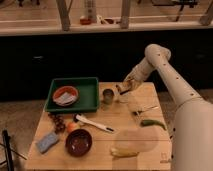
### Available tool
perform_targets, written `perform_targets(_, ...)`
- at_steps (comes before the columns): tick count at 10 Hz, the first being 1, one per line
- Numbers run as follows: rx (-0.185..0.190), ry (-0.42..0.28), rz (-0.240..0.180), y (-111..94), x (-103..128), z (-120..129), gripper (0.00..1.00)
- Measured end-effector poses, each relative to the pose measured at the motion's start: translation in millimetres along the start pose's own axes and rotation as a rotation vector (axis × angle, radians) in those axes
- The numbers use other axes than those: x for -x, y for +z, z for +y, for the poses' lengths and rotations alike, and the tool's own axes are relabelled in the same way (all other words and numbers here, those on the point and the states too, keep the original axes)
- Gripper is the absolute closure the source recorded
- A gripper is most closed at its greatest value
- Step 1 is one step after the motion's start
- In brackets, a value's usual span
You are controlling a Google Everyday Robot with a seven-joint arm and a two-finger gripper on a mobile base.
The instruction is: Place eraser in paper cup
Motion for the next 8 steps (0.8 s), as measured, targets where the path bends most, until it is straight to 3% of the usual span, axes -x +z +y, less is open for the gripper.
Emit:
perform_targets(6,0.07,-0.02,0.019,11.6,9.9,-0.9,0.99)
perform_targets(8,0.077,-0.007,0.027,12.7,10.4,-2.2,0.87)
